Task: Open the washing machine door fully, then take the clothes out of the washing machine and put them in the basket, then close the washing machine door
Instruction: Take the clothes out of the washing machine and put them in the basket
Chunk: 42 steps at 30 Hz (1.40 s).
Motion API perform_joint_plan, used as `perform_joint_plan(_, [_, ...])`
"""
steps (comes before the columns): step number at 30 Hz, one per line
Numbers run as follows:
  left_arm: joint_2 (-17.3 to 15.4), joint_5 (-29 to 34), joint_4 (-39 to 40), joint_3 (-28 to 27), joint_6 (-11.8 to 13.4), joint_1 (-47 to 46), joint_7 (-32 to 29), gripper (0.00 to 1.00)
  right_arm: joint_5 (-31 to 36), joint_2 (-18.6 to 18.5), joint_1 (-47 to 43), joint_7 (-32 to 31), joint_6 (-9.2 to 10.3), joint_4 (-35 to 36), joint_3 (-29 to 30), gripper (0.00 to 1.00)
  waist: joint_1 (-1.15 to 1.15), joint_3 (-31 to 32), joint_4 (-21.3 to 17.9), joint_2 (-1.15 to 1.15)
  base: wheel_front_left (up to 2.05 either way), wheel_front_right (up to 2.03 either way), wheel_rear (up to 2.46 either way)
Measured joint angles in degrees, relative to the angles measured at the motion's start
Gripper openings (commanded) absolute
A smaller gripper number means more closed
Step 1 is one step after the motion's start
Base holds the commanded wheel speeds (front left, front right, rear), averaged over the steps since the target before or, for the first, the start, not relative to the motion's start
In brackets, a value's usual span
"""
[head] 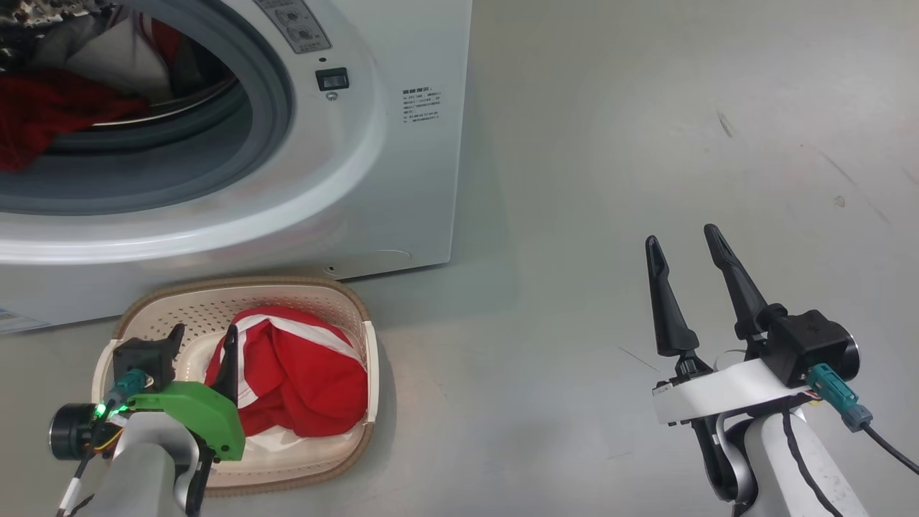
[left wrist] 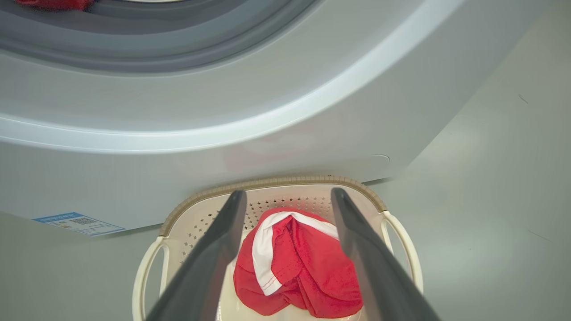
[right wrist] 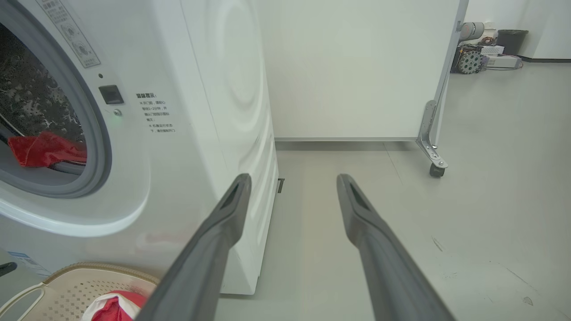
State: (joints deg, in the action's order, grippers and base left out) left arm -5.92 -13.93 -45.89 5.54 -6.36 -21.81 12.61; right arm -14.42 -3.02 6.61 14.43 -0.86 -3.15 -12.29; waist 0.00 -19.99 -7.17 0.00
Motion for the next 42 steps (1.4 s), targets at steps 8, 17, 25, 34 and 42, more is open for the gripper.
perform_joint_plan(8, [1.45, -0.02, 2.32, 0.07, -0.07, -0.85, 1.66, 1.0, -0.01, 0.01, -0.04, 0.0, 0.0, -0.34, 1.03, 1.0, 0.0, 2.31, 2.57, 0.0, 0.0, 0.0, 0.0])
perform_joint_plan(17, [2.04, -0.11, 6.26, 0.03, -0.09, -0.65, 1.82, 1.0, -0.01, 0.01, -0.29, 0.0, -0.05, -0.86, 1.19, 1.0, 0.0, 5.25, 5.64, 0.0, 0.0, 0.0, 0.0])
perform_joint_plan(25, [2.96, -0.2, 16.26, -1.66, -0.49, 3.15, 1.82, 1.0, -0.02, 0.04, -2.58, 0.0, -0.25, -0.92, 1.58, 1.0, 0.0, 8.61, 8.82, 0.0, 0.0, 0.0, 0.0])
perform_joint_plan(34, [3.13, -0.2, 23.36, -3.2, -0.48, 8.84, 1.83, 1.0, -0.08, 0.2, -3.99, 0.0, -0.87, -1.07, 1.29, 1.0, 0.0, 11.41, 10.45, 0.0, 0.0, 0.0, 0.0])
perform_joint_plan(42, [3.18, 0.09, 27.37, -3.35, -0.48, 14.34, 1.83, 1.0, -0.08, 0.22, -4.89, 0.0, -1.09, -1.03, 1.18, 1.0, 0.0, 13.22, 10.96, 0.0, 0.0, 0.0, 0.0])
